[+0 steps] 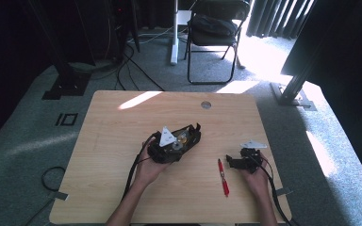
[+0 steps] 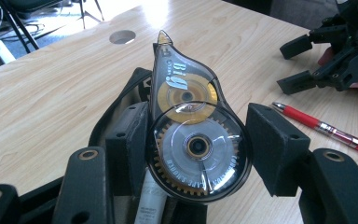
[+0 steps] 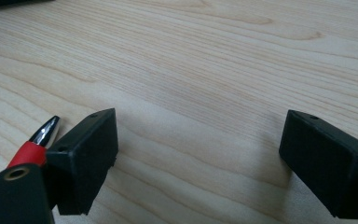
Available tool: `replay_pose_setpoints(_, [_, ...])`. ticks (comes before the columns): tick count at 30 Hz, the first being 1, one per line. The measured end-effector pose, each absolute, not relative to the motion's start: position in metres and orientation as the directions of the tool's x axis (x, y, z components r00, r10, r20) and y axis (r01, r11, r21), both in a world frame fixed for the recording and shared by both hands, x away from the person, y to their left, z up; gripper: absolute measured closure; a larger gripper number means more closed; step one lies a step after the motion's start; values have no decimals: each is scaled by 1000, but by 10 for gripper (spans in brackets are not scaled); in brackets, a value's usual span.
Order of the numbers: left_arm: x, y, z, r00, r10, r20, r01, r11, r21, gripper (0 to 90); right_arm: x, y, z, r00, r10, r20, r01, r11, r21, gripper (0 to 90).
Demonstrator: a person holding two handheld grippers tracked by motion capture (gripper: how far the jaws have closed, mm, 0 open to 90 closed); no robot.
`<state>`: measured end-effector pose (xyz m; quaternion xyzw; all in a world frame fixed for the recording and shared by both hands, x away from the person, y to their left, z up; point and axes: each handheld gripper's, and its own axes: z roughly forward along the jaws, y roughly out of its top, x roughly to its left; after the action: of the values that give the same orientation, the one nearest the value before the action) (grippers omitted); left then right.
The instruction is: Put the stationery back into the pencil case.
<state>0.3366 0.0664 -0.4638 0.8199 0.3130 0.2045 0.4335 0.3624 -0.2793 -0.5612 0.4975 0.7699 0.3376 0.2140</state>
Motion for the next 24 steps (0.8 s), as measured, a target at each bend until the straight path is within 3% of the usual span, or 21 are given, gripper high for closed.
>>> replay_pose_setpoints(24, [345,73,-468,704,708,62,358,-428,830,418,362,-279,-561,-413,911,7,622,277,733,113])
